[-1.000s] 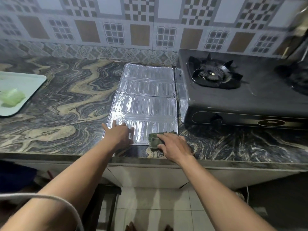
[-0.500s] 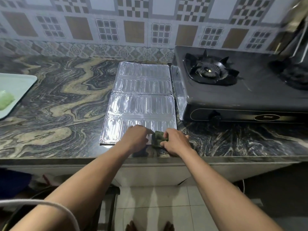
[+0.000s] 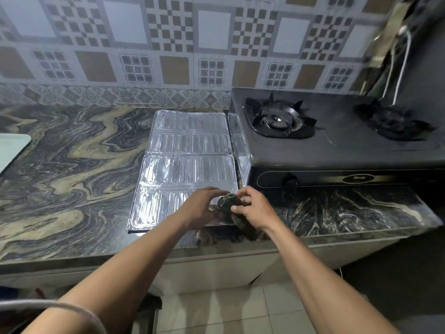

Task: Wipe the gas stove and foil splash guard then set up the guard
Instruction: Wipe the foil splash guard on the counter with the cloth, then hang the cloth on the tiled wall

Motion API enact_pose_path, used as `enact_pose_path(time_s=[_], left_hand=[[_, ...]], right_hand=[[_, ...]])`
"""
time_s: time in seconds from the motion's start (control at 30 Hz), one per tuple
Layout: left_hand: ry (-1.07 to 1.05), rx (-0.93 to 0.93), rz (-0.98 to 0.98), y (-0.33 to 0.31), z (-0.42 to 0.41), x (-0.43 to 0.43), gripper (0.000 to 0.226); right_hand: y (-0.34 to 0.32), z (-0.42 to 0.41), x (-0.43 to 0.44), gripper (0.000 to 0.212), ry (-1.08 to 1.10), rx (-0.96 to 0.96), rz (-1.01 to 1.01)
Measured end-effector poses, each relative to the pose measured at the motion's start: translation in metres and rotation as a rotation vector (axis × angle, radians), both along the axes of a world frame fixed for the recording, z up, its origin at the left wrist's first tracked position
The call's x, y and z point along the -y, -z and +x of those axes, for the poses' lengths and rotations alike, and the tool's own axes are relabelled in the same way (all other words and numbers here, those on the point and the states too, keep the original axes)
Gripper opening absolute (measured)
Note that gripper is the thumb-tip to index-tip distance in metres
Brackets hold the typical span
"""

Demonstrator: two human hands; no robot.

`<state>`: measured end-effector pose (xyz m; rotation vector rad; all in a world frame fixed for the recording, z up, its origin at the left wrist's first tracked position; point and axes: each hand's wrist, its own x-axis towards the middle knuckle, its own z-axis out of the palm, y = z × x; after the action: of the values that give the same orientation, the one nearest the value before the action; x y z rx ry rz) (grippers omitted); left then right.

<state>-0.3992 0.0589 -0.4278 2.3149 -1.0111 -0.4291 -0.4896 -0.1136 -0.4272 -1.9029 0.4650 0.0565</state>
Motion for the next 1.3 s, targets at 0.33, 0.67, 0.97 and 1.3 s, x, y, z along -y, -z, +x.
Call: enact_pose_path(time_s=[0.33,0.67,0.97,1.3], left_hand=[[-0.017,-0.139,-0.138,-0.056,0.013,0.010,0.013],[0.044,0.023,-0.229,-0.129,0.019,0.008,0.028],[0.089,0.259,-0.189,-0.187,0.028,0.003,0.010],[0.052,0.268,-0.149,-0.250,0.059,-0.006,0.004]], right_hand=[[-0.037,-0.002,0.019,0.020,0.032,0.210,0.126],[-0.092,-0.002,0.019,0.018,0.196,0.460,0.069],[-0.154,0.007,0.013,0.010,0.108,0.528,0.112],[-0.215,0.037,0.011,0.009,0.037,0.523,-0.124]])
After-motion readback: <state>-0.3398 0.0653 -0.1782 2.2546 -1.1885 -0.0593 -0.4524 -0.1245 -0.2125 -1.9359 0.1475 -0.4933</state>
